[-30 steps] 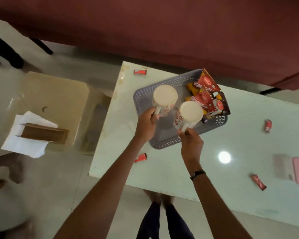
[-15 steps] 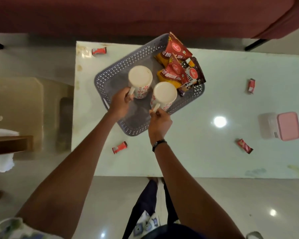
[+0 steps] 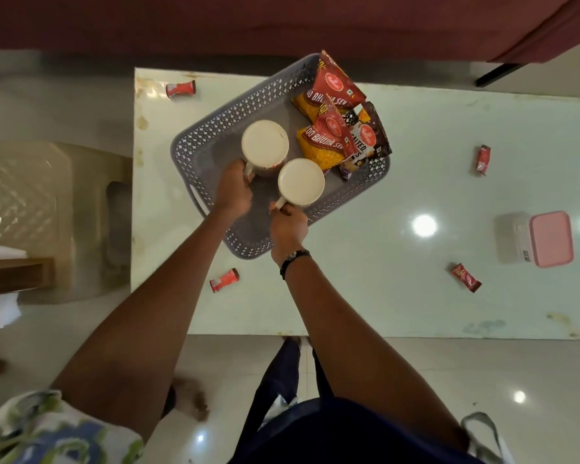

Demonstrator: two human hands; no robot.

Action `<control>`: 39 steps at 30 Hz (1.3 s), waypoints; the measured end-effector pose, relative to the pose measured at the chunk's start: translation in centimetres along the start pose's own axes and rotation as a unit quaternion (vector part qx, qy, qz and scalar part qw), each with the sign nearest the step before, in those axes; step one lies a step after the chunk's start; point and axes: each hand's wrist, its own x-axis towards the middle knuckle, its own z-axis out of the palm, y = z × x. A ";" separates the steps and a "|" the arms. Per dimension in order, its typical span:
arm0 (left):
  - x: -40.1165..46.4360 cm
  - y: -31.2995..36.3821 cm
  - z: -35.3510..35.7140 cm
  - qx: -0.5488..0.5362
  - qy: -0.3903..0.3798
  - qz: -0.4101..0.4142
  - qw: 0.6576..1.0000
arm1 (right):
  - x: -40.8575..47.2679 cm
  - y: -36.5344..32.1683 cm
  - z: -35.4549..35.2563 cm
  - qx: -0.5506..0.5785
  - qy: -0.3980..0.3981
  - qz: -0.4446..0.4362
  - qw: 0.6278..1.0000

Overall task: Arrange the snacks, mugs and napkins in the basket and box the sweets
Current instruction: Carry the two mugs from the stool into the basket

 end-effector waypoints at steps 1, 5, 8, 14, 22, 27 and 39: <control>-0.1 0.0 0.1 -0.007 0.001 -0.003 1.000 | 0.0 0.0 0.0 -0.003 -0.002 0.003 1.000; -0.7 0.3 0.1 -0.006 0.021 -0.030 0.999 | -0.1 0.1 -0.3 0.003 -0.006 0.015 1.000; -1.1 0.8 0.0 0.004 0.024 -0.040 0.999 | -0.1 0.0 -0.4 0.016 0.001 0.027 1.000; -1.5 0.6 -0.1 -0.022 -0.009 -0.051 0.998 | -0.1 -0.2 -0.7 0.008 -0.021 0.030 0.999; -3.5 1.4 0.2 -0.086 0.010 -0.057 0.995 | -0.2 -0.8 -1.9 -0.030 -0.052 0.049 0.997; -5.5 2.5 0.0 -0.121 0.071 -0.076 0.987 | -1.5 -1.3 -3.9 -0.007 -0.083 0.044 0.996; -11.8 -1.0 -4.5 -0.195 0.263 -0.012 0.945 | -8.4 -4.6 1.8 0.056 -0.214 -0.001 0.975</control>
